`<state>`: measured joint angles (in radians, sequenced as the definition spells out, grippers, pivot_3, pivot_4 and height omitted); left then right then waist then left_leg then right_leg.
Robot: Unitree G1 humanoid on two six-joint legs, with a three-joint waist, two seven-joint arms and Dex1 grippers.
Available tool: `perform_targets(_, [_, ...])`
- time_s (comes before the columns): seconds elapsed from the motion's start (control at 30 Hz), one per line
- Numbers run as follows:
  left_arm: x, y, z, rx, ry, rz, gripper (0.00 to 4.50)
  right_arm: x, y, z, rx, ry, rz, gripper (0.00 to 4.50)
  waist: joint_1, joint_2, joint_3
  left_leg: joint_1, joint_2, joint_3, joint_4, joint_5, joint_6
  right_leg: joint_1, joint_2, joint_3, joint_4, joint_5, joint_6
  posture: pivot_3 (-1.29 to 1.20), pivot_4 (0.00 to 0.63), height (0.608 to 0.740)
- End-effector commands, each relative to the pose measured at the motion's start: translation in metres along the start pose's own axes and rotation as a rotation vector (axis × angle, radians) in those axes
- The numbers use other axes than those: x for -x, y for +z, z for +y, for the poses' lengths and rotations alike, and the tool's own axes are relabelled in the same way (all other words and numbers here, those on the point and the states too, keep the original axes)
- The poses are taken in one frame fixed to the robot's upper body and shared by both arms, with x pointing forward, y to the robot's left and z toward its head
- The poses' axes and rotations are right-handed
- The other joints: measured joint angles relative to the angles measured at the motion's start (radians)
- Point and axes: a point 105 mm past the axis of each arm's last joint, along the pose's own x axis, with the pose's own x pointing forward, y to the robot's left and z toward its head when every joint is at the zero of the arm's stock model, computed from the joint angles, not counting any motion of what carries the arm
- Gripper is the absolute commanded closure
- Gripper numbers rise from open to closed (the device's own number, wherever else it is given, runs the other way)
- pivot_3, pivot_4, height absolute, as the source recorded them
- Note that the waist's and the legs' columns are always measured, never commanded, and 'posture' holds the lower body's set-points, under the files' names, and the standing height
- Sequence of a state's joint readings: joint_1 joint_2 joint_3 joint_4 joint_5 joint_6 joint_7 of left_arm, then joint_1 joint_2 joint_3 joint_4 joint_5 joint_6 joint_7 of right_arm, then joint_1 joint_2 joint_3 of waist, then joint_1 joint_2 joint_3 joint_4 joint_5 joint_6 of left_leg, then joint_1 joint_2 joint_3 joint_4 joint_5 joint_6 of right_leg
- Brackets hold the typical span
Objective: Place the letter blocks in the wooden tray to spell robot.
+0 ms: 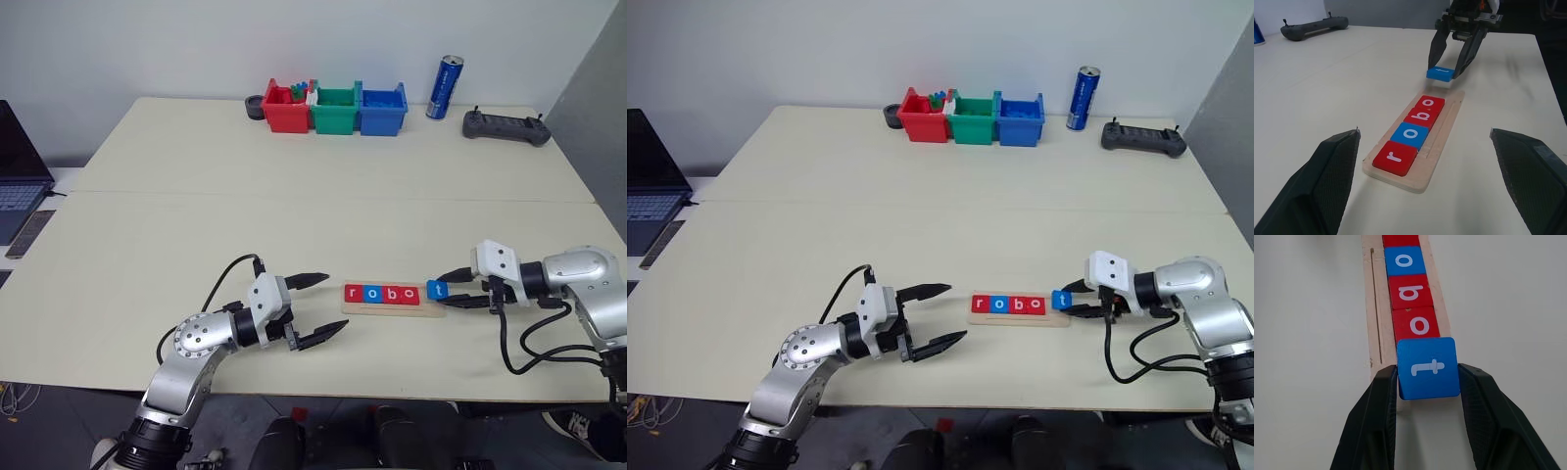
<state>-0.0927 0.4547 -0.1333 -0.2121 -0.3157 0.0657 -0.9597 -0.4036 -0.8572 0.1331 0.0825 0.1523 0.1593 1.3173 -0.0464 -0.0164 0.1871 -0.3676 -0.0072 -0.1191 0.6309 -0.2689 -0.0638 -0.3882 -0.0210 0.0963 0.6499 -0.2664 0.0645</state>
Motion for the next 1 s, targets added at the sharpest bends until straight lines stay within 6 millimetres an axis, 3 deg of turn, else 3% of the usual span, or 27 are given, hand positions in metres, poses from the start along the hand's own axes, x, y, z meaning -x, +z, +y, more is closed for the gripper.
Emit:
perform_targets(0.03, [-0.001,0.012,-0.002,-0.029,-0.012,-0.037,0.0,-0.001,0.008,-0.005,0.047,-0.014,-0.004,3.04,0.0,0.0,0.0,0.0,0.0,0.0,0.0,0.0,0.0,0.0,0.0,0.0,0.0,0.0,0.0,0.0,0.15,0.74])
perform_targets(0.53, [0.001,0.008,-0.002,-0.025,-0.004,-0.035,0.0,0.001,-0.002,-0.011,0.062,-0.009,0.033,3.04,0.0,0.0,0.0,0.0,0.0,0.0,0.0,0.0,0.0,0.0,0.0,0.0,0.0,0.0,0.0,0.0,0.15,0.74])
perform_targets(1.0, [0.001,0.007,-0.003,-0.024,-0.003,-0.031,0.0,-0.005,0.001,-0.012,0.074,0.008,0.024,3.04,0.0,0.0,0.0,0.0,0.0,0.0,0.001,0.0,0.0,0.0,0.0,0.0,0.001,0.0,0.0,0.0,0.15,0.74])
